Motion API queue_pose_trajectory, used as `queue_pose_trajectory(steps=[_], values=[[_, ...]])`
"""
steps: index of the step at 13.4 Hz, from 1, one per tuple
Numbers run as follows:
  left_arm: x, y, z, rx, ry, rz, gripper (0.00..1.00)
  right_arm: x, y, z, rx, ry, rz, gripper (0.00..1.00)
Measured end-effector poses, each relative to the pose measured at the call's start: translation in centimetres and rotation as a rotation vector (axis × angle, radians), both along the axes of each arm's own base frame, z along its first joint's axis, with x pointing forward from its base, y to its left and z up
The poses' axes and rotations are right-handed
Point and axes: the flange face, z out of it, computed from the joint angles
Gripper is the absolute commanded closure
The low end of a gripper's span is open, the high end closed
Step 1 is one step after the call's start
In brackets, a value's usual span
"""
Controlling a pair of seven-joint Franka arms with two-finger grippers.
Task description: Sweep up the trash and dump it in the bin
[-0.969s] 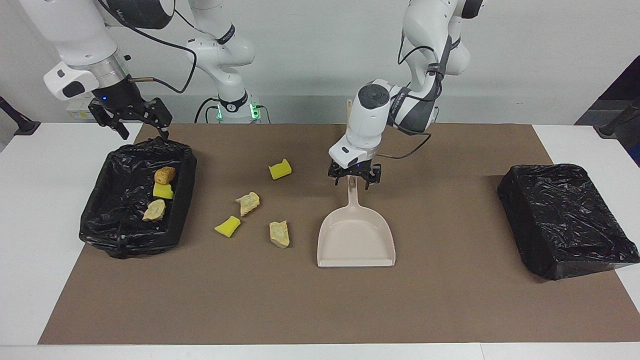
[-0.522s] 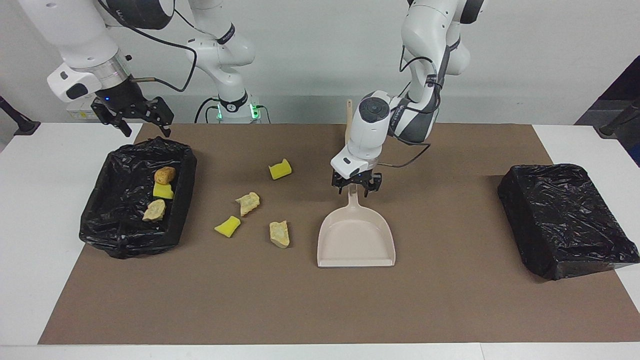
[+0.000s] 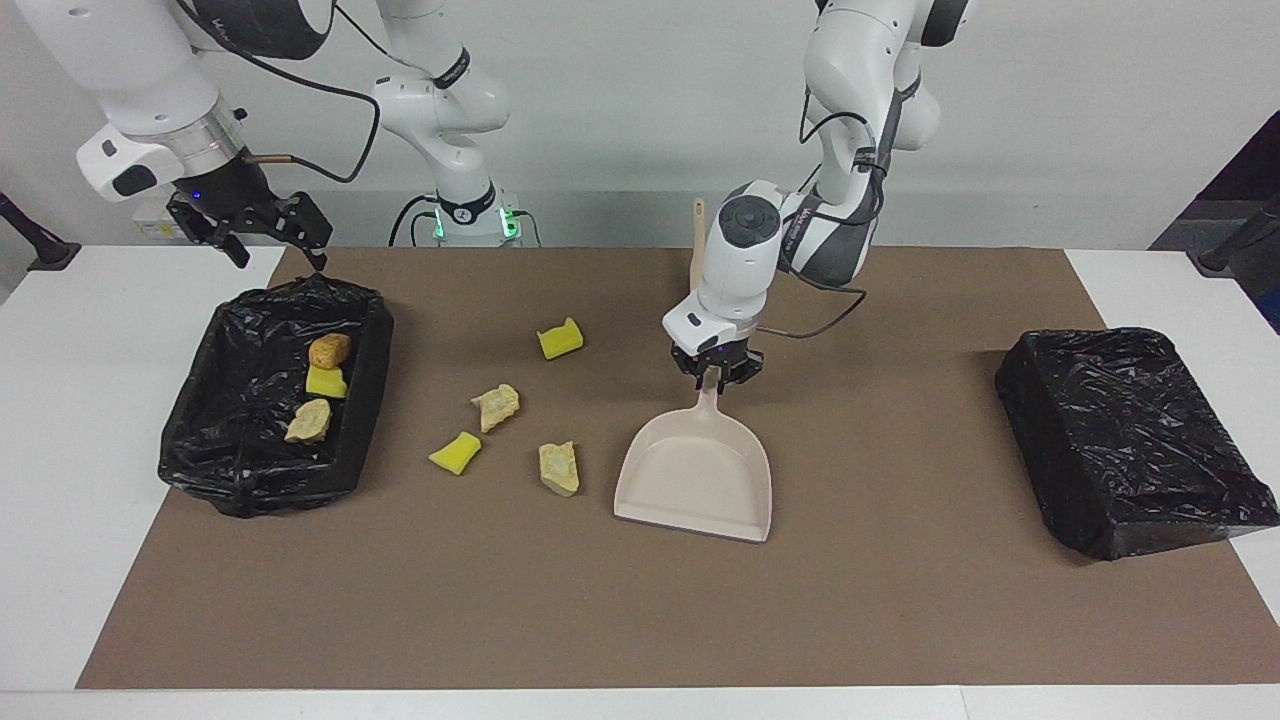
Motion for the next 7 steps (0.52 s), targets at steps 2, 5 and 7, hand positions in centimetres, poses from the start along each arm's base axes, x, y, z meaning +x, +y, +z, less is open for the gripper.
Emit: queue_pose_trajectory(steps=[2, 5, 7], values=[[0.8, 2.5, 0.9, 0.027, 0.016, -0.116, 1.0, -0.1, 0.4, -0.1, 0.004, 0.002, 0.007, 0.0], [2.5, 6.2, 1.6, 0.079, 0.01, -0.351, 1.0, -0.2, 4.7, -1.2, 0.009, -0.015, 0.077, 0.0], [4.0, 9.0, 1.5, 0.081, 0.016, -0.502, 1.0, -0.5, 9.0, -2.6, 0.01, -0.005, 0.084, 0.0]])
